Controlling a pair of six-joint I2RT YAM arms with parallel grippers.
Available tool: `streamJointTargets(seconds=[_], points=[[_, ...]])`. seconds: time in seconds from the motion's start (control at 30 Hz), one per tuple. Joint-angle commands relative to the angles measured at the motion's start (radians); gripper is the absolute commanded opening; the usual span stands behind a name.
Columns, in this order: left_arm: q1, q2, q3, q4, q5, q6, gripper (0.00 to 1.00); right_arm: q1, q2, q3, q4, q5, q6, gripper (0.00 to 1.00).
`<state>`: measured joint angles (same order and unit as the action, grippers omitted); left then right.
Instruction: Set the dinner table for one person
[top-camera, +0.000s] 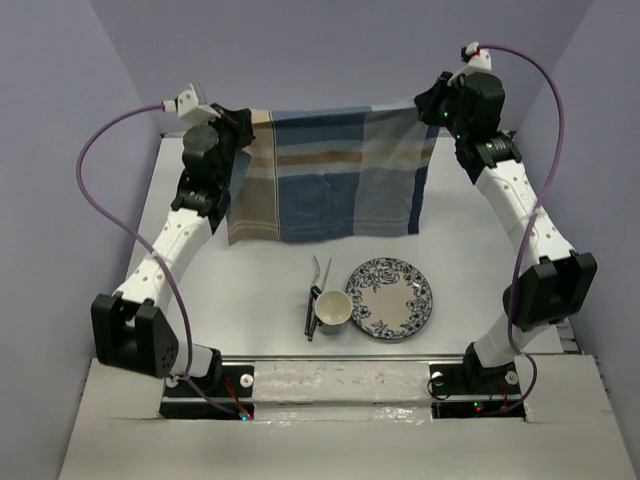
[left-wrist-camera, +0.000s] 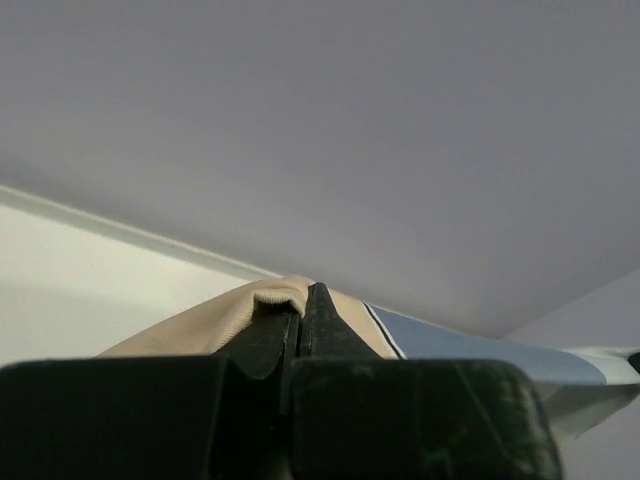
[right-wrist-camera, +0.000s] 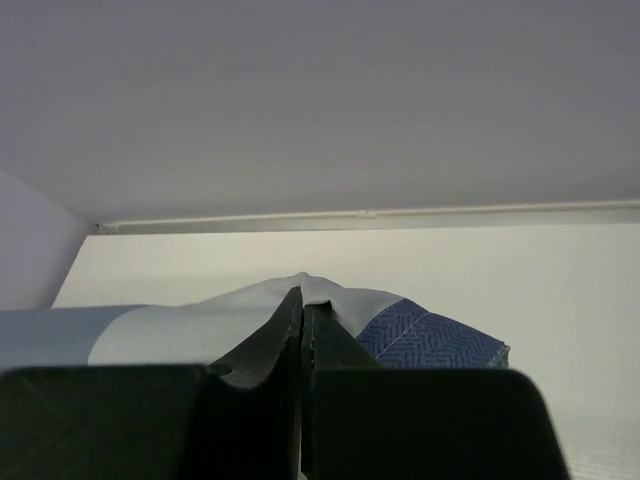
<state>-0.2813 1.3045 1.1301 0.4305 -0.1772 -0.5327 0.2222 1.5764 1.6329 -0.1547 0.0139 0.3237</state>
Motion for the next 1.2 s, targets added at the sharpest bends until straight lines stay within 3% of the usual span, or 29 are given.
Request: streamJointTargets(seconds=[0.0,0.07,0.17,0.3,0.4,0.47,0.5,0.6,0.67,0.7,0.83,0.93,1.17], points=[[0.067,0.082,0.255,0.059,0.148,-0.004,0.0,-0.05,0.062,0.234,-0.005,-0.002,-0.044,0.0],[0.07,0.114,0.358,0.01,0.173,0.022,0.0,-0.061,0.074,0.312,-0.026,0.003,-0.055,0.0],[0.07,0.11,0.37,-0.006,0.229,0.019,0.0,-0.061,0.051,0.309,-0.028,-0.003,-0.068,0.0],[0.068,0.035,0.187,0.028,0.236,-0.006,0.0,-0.061,-0.027,0.078,0.059,-0.04,-0.045,0.0],[0.068,-0.045,-0.092,0.15,0.217,-0.041,0.0,-0.061,-0.091,-0.274,0.169,-0.067,0.021,0.0],[0.068,-0.089,-0.296,0.195,0.188,-0.07,0.0,-0.061,-0.096,-0.41,0.26,-0.08,0.05,0.0],[0.068,-0.099,-0.364,0.241,0.188,-0.079,0.05,-0.061,-0.09,-0.523,0.28,-0.083,0.082,0.0],[0.068,-0.097,-0.562,0.283,0.166,-0.108,0.18,-0.061,-0.064,-0.66,0.369,-0.098,0.113,0.0],[0.068,-0.09,-0.657,0.315,0.168,-0.122,0.39,-0.061,-0.027,-0.738,0.404,-0.117,0.135,0.0],[0.068,-0.094,-0.685,0.315,0.162,-0.145,0.63,-0.061,-0.016,-0.755,0.409,-0.118,0.14,0.0],[0.067,-0.155,-0.802,0.263,0.086,-0.193,0.93,-0.061,0.01,-0.811,0.402,-0.141,0.15,0.0],[0.065,-0.192,-0.834,0.183,0.044,-0.2,0.99,-0.061,-0.007,-0.855,0.38,-0.129,0.159,0.0],[0.057,-0.122,-0.839,0.129,0.041,-0.187,0.99,-0.061,-0.038,-0.932,0.331,-0.089,0.189,0.03]])
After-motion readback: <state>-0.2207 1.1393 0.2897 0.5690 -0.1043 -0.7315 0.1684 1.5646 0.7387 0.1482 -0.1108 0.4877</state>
